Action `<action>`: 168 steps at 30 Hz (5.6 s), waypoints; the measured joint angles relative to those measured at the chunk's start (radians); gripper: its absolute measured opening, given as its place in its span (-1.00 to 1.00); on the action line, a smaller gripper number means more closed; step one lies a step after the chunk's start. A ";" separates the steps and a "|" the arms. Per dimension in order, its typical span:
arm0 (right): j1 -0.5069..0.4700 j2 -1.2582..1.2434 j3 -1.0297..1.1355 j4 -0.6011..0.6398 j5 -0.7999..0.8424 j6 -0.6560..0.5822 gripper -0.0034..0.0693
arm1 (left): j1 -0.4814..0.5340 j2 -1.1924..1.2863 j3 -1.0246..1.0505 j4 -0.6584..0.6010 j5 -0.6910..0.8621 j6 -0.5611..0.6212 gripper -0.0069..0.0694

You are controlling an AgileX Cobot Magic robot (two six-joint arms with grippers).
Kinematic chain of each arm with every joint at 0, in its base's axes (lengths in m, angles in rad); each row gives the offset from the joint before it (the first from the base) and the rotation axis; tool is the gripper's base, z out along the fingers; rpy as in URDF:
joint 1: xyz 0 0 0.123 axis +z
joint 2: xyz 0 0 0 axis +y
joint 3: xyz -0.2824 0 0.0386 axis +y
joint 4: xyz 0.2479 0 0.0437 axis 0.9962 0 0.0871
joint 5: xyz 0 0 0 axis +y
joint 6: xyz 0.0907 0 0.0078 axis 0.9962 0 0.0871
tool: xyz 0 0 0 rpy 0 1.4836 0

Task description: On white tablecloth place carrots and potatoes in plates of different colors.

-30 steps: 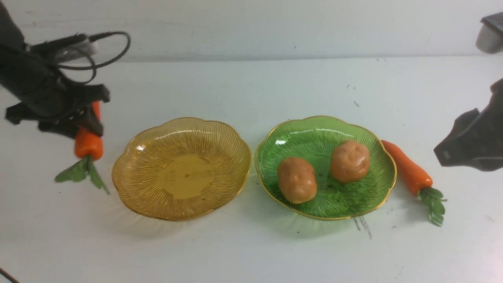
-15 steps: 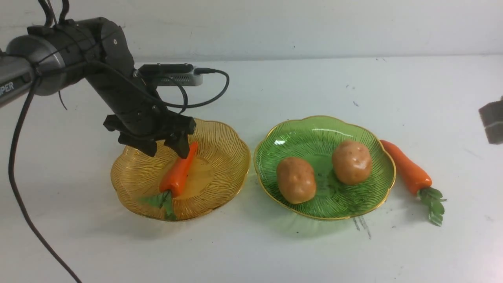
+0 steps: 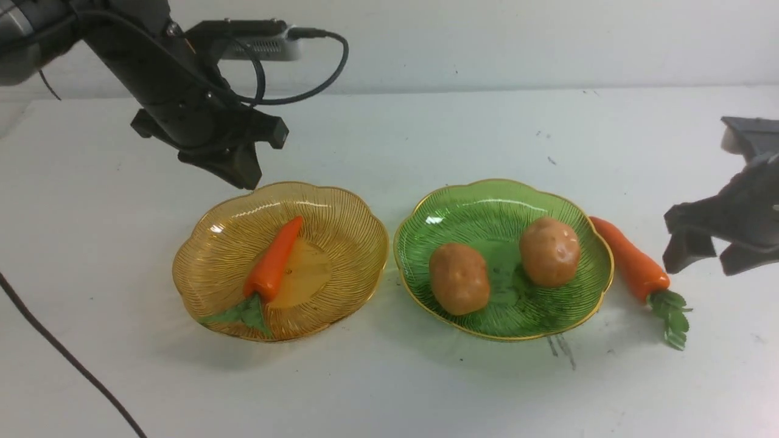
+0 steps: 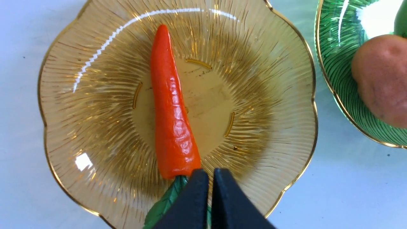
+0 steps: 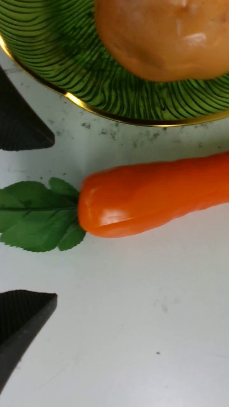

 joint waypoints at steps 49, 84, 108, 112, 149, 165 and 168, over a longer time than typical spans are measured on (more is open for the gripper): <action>0.611 0.405 -0.678 0.441 -0.117 0.039 0.12 | 0.175 -0.557 0.306 0.169 0.027 -0.064 -0.83; 0.393 -0.416 -0.466 -0.165 0.214 0.171 -0.94 | 0.175 -0.959 0.442 0.143 0.034 -0.064 -0.83; 0.387 -1.823 0.808 -0.385 -0.763 0.348 -0.94 | 0.175 -1.216 0.831 0.029 -0.273 -0.011 -0.83; 0.387 -1.823 0.808 -0.385 -0.719 0.348 -0.94 | 0.175 -1.250 0.873 0.014 -0.293 0.042 -0.83; 0.387 -1.823 0.808 -0.385 -0.680 0.348 -0.94 | 0.175 -1.860 1.788 0.321 -0.809 -0.154 -0.83; 0.387 -1.823 0.808 -0.386 -0.680 0.348 -0.94 | 0.175 -1.862 1.791 0.318 -0.825 -0.154 -0.83; 0.387 -1.823 0.808 -0.386 -0.680 0.348 -0.94 | 0.175 -1.862 1.791 0.318 -0.825 -0.154 -0.83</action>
